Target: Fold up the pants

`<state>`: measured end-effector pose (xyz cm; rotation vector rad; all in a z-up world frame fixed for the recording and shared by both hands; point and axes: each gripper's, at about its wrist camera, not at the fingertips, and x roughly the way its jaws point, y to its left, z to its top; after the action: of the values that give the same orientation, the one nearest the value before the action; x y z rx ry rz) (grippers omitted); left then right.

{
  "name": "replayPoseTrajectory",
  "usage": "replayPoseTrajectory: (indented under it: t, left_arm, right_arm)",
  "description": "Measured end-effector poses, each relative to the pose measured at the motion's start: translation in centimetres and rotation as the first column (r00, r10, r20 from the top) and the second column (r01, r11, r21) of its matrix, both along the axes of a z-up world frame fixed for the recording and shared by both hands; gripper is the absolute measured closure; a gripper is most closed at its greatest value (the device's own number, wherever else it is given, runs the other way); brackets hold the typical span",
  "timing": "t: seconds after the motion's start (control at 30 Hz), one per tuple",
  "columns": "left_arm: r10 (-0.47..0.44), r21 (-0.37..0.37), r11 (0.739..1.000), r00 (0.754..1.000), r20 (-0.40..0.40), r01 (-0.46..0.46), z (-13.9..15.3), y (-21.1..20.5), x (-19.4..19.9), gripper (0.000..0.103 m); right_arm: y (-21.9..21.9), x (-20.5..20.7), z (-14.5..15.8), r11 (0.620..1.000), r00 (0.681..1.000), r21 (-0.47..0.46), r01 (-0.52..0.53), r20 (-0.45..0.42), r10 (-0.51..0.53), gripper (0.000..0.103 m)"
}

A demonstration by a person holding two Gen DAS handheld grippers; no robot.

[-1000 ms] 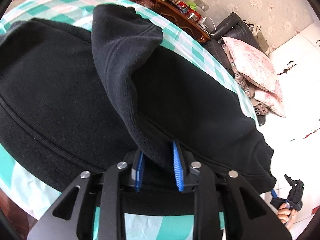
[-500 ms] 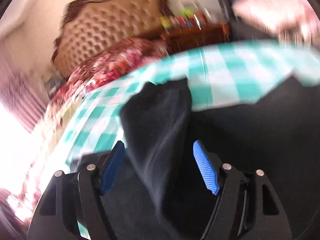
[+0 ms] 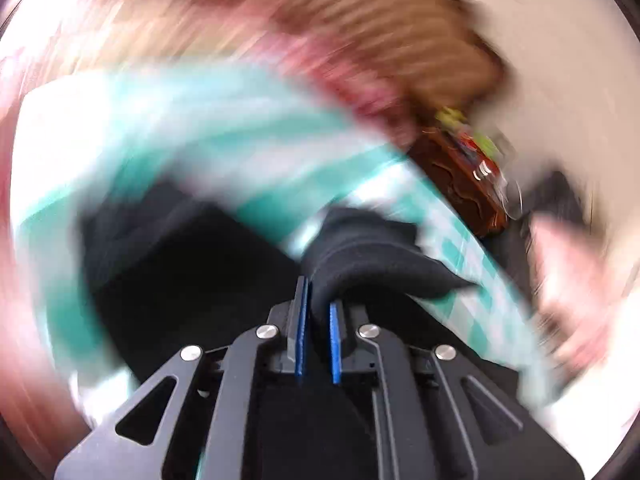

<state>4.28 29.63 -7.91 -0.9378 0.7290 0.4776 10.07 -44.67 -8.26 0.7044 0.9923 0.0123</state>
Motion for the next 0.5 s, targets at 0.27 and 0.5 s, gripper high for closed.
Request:
replayPoseTrajectory:
  t: [0.27, 0.5]
  left_arm:
    - [-0.068, 0.014, 0.998, 0.998, 0.000, 0.068, -3.2, 2.0, -3.6, 0.057]
    - [-0.149, 0.748, 0.570, 0.937, -0.315, 0.342, 0.9, -9.1, -1.1, 0.035]
  right_arm:
    - [0.6, 1.1, -0.8, 1.000, 1.000, 0.003, -0.009, -0.019, 0.009, 0.019]
    - [-0.6, 1.0, -1.8, 0.999, 0.999, 0.026, 0.025, -0.029, -0.024, 0.020]
